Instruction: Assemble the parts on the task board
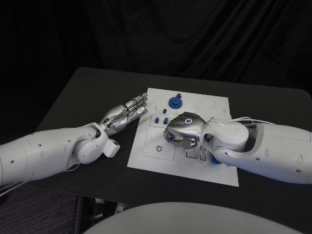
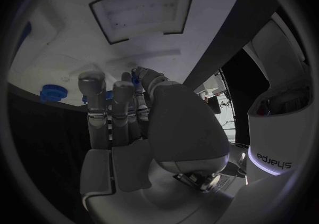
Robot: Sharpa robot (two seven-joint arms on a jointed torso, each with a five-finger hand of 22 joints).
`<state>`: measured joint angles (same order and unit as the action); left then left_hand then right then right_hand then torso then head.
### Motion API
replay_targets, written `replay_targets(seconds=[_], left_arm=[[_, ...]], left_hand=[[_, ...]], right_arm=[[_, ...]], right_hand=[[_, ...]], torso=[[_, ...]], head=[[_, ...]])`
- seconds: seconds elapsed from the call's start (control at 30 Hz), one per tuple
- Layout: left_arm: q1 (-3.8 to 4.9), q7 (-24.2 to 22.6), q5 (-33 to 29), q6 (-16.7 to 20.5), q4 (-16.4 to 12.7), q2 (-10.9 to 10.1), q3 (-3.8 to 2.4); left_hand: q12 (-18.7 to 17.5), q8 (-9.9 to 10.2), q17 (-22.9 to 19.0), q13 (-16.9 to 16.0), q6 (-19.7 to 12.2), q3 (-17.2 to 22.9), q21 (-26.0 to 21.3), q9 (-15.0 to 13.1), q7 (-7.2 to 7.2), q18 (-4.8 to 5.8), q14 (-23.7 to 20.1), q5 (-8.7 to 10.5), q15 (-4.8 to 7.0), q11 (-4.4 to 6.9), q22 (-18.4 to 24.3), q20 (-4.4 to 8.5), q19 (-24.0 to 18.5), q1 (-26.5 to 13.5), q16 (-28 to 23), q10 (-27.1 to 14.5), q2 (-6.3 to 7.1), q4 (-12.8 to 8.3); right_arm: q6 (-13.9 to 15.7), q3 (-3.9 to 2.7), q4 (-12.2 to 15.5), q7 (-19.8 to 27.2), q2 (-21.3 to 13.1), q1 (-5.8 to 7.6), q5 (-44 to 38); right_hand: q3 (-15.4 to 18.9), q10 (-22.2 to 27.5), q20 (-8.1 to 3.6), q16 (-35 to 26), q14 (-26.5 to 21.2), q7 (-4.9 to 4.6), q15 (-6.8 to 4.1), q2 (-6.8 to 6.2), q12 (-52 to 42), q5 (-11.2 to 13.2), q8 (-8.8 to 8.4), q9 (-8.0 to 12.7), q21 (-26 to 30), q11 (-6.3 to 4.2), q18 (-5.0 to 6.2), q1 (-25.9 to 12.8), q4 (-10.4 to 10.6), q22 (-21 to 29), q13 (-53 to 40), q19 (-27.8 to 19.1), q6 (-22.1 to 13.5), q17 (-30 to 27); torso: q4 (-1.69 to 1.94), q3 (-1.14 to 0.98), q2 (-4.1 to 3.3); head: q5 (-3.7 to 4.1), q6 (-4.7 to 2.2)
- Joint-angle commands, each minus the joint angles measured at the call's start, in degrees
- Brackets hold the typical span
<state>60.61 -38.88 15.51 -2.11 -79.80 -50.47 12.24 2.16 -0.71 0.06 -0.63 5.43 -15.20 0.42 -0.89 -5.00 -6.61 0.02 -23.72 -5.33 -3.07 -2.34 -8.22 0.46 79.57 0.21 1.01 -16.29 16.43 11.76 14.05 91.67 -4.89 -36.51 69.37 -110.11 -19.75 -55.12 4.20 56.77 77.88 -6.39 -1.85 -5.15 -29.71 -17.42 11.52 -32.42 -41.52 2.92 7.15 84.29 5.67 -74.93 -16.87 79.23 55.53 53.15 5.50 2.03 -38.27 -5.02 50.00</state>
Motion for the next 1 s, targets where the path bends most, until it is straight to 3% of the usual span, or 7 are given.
replay_targets(seconds=[0.03,0.57,1.0], left_arm=[[-0.13,-5.64,-0.08,-0.7,-0.02,0.17,-0.05],[-0.27,-5.12,-0.08,-0.91,0.26,0.27,-0.05],[-0.35,-4.51,-0.08,-1.28,0.49,0.42,-0.05]], left_hand=[[0.18,-0.13,-0.06,-0.03,-0.38,0.32,0.11,0.02,-0.17,-0.16,-0.02,-0.3,-0.51,-0.31,0.06,-0.38,0.15,0.42,-0.21,0.07,-0.02,0.08],[0.15,-0.14,-0.06,-0.03,-0.37,0.38,0.1,0.01,-0.14,-0.17,-0.02,-0.39,-0.56,-0.36,0.11,-0.43,0.14,0.53,-0.21,0.04,-0.01,0.07],[0.13,-0.13,-0.06,-0.02,-0.43,0.41,0.11,0.02,-0.1,-0.17,-0.02,-0.4,-0.58,-0.39,0.09,-0.45,0.14,0.56,-0.21,0.02,-0.03,0.09]], right_arm=[[-1.52,0.11,0.07,-1.04,-0.14,-0.31,-0.58],[-0.36,0.11,0.39,-0.85,-0.52,-0.37,-0.58],[-0.19,0.11,0.38,-0.79,-0.54,-0.37,-0.58]], right_hand=[[-0.19,0.0,0.05,-0.16,-0.36,0.07,0.06,-0.15,0.34,0.4,-0.19,0.1,0.22,-0.02,0.43,-0.18,-0.23,-5.04,0.03,-0.48,-0.4,-0.04],[-0.18,-0.02,0.05,-0.04,-0.34,0.08,0.08,0.14,0.54,0.43,-0.26,0.13,0.09,0.07,0.39,-0.62,0.1,-5.07,0.04,-0.49,-0.15,0.09],[-0.5,0.18,0.03,0.09,-0.22,0.01,0.1,0.8,2.05,-1.13,-0.69,0.13,0.06,0.29,0.36,-1.37,0.48,-5.08,0.54,-0.44,0.07,0.15]], torso=[[-0.03,-0.02,-0.02],[-0.06,-0.05,-0.1],[-0.04,-0.02,0.01]], head=[[0.03,0.0],[-0.14,0.0],[-0.28,0.0]])
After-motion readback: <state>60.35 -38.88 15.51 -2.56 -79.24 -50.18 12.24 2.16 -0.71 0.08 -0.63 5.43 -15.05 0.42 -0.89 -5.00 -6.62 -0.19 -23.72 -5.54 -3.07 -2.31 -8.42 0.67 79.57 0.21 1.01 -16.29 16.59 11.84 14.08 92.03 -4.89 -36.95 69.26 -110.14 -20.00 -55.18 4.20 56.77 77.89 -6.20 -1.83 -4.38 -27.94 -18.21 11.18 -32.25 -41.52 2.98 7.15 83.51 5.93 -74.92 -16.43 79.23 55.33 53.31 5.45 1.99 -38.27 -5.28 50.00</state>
